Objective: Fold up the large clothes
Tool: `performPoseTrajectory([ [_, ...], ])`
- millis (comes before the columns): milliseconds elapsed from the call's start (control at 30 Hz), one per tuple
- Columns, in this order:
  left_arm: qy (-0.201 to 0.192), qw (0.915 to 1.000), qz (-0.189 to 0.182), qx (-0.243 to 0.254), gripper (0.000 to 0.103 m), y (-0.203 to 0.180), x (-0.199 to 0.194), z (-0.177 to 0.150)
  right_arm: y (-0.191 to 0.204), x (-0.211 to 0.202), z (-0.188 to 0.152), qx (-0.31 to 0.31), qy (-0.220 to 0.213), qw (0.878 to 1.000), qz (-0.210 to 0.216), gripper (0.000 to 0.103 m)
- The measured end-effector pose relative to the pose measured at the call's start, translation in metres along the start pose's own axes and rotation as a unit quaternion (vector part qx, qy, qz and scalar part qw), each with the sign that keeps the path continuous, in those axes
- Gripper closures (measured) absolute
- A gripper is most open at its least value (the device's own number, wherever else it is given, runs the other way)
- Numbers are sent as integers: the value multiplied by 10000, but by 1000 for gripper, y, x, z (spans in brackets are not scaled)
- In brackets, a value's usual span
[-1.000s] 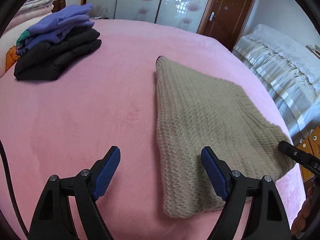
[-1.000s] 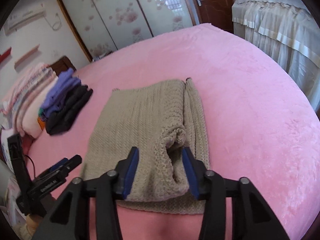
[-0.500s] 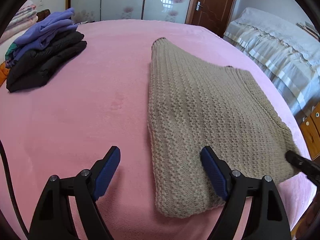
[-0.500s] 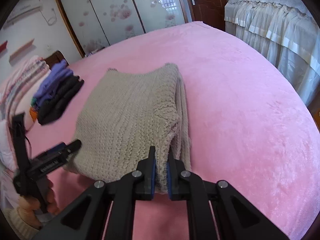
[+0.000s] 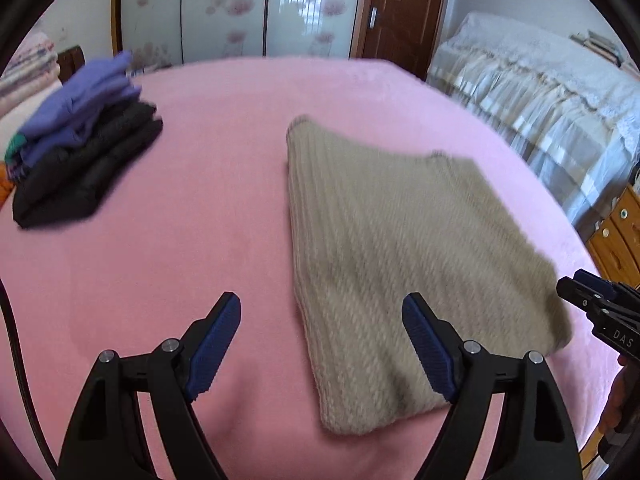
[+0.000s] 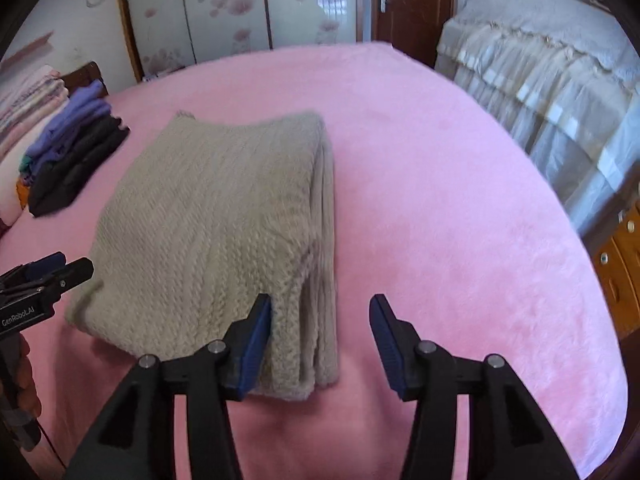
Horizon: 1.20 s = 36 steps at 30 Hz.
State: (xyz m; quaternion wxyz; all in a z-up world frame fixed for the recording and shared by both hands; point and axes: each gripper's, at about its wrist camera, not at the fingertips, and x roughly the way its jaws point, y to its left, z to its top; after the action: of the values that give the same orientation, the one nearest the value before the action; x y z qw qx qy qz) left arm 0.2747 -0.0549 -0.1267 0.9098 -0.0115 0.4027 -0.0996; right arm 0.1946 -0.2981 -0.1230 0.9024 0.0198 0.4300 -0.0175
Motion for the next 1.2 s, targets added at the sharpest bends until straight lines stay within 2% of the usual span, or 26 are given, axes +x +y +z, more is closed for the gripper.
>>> performPoseTrajectory([
  [67, -164, 9998, -96, 0, 21, 0, -2, 20, 3, -9, 15, -44, -241, 9997, 70, 53],
  [133, -164, 9998, -86, 6, 25, -2, 9, 38, 7, -9, 32, -103, -358, 9990, 249, 54],
  [167, -167, 9997, -145, 35, 34, -3, 16, 46, 9, -7, 40, -84, -371, 9988, 307, 57],
  [200, -151, 9996, -215, 78, 45, -6, 23, 52, 13, -2, 52, -59, -391, 9984, 415, 66],
  [233, -90, 9996, -250, 120, 49, -8, 32, 58, 16, 4, 63, -68, -359, 9980, 524, 77],
  [300, 104, 9992, -298, 262, 64, -16, 56, 69, 25, 24, 85, -68, -180, 9970, 756, 87],
  [367, 323, 9986, -285, 313, 71, -20, 79, 76, 34, 48, 105, -43, 6, 9958, 918, 88],
  [433, 482, 9980, -346, 232, 72, -19, 95, 77, 38, 71, 117, -40, 205, 9958, 888, 91],
  [500, 502, 9980, -299, 225, 72, -19, 106, 78, 38, 96, 122, -106, 425, 9960, 775, 92],
  [567, 537, 9974, -409, 265, 71, -18, 114, 77, 34, 117, 120, -175, 613, 9970, 428, 103],
  [600, 564, 9970, -423, 310, 71, -19, 117, 77, 27, 127, 118, -179, 683, 9970, 306, 103],
  [733, 683, 9955, -406, 523, 71, -22, 131, 74, 8, 135, 114, -42, 625, 9974, 348, 103],
  [967, 653, 9955, -407, 545, 70, -23, 129, 77, 17, 137, 114, -270, 596, 9977, 173, 103],
  [1033, 672, 9953, -354, 602, 63, -25, 123, 79, 22, 130, 117, -366, 645, 9971, 150, 103],
  [1100, 592, 9960, -147, 658, 29, -27, 111, 81, 23, 119, 119, -355, 738, 9964, 222, 100],
  [1167, 285, 9968, 57, 750, 24, -31, 93, 84, 24, 102, 118, -377, 698, 9964, 284, 92],
  [1200, 172, 9964, 88, 823, 22, -34, 83, 86, 24, 92, 118, -420, 629, 9967, 293, 79],
])
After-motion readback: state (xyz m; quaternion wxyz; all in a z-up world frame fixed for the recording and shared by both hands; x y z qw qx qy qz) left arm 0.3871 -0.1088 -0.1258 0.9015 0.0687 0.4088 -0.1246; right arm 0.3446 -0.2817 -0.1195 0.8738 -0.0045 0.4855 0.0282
